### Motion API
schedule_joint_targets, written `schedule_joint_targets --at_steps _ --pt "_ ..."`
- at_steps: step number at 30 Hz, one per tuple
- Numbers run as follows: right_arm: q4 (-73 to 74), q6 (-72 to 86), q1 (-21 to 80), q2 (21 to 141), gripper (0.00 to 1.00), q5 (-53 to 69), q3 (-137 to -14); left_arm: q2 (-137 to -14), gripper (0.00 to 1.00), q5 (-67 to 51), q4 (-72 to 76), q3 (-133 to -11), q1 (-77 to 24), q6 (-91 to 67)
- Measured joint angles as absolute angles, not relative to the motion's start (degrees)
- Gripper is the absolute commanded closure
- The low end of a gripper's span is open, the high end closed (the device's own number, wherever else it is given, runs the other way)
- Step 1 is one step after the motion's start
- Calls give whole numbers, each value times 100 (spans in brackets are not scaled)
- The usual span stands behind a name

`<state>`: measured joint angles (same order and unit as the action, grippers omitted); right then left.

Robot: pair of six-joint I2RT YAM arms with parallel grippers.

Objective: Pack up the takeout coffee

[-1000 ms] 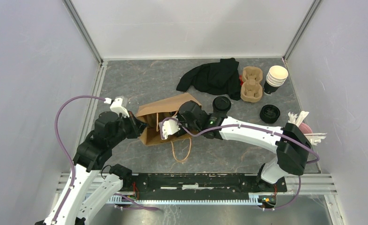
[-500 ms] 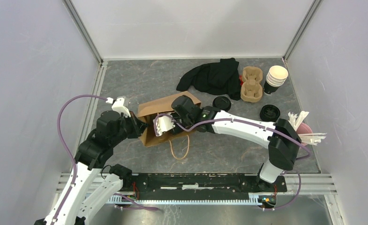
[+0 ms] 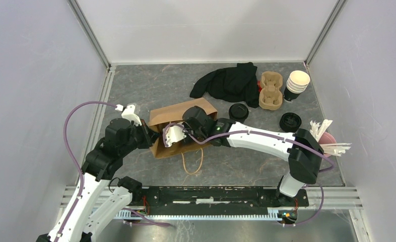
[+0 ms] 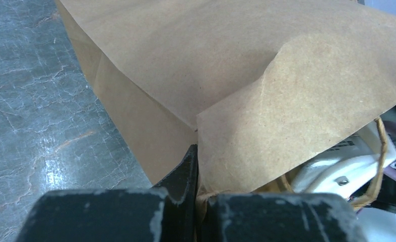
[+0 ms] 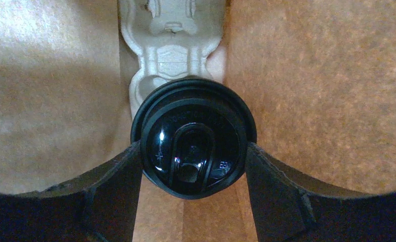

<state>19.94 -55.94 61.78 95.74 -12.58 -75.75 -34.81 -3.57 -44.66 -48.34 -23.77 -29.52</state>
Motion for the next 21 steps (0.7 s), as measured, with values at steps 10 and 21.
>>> schedule_joint_targets --at_steps 10,21 --pt "1050 -5686 6003 9623 100 -1267 -6978 -3483 97 -377 -4482 -4836 -2377 -2945" --pt "926 -5596 5863 9651 100 -1022 -6978 -3483 98 -357 -4493 -4836 -2377 -2906"
